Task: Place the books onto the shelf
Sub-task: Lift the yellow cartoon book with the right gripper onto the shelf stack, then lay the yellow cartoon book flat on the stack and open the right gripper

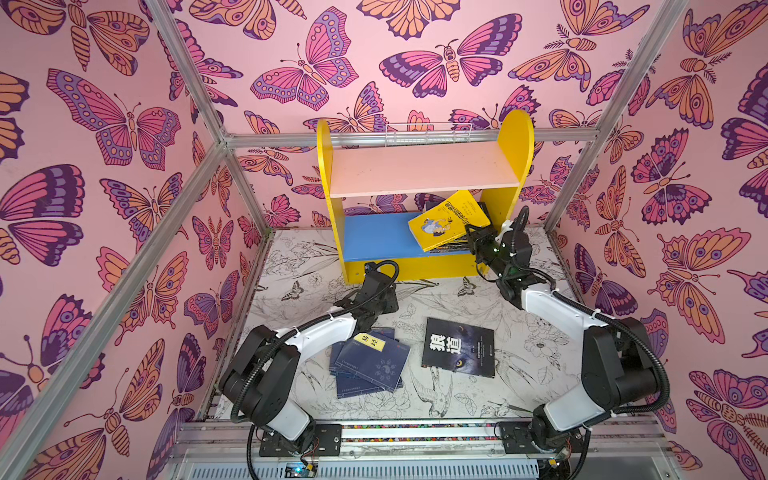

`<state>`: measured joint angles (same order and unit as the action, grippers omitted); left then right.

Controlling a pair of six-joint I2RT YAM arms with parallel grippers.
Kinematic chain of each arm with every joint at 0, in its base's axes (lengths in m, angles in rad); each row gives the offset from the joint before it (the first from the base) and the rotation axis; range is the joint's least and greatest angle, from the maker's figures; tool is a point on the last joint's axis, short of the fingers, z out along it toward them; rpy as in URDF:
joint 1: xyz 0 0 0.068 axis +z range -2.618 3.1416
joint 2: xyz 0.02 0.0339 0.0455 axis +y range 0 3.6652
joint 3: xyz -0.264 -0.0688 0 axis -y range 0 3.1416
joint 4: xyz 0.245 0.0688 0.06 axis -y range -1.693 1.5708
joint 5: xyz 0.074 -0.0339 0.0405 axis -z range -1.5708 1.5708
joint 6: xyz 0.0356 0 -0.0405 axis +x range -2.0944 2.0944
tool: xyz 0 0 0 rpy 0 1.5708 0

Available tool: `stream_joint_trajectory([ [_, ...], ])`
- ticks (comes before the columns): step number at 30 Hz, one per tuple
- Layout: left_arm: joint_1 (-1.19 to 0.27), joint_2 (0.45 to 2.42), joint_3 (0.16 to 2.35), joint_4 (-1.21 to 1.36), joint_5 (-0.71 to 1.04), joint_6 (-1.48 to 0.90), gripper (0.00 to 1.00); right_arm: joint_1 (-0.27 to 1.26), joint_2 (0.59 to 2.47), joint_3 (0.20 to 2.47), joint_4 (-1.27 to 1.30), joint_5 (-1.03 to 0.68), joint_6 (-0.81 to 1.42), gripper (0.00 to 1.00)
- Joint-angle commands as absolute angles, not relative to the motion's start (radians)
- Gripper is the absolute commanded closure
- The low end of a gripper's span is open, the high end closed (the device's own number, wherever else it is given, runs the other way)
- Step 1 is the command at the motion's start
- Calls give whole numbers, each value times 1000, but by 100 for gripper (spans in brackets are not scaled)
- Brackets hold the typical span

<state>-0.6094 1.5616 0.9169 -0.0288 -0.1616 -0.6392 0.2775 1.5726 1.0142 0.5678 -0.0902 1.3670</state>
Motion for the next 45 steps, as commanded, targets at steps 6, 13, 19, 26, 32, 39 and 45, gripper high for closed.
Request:
stream_joint_trajectory([
  [6,-617,1561,903,-49,-166,-624,41,269,1490,963,658,-9,1404,100],
  [13,-619,1570,910,-49,-163,-622,41,264,1516,988,711,31,1413,100],
  [19,-620,1563,907,-48,-164,-616,41,264,1605,1048,820,48,1440,100],
  [26,-621,1566,907,-52,-156,-608,41,264,1684,1106,863,83,1468,100],
  [32,-620,1569,908,-54,-153,-605,41,268,1654,1076,797,162,1437,100],
  [39,-620,1587,920,-55,-138,-609,41,269,1631,1135,537,142,1418,83],
  [45,-621,1586,919,-54,-144,-613,41,268,1610,1238,205,104,1433,14],
])
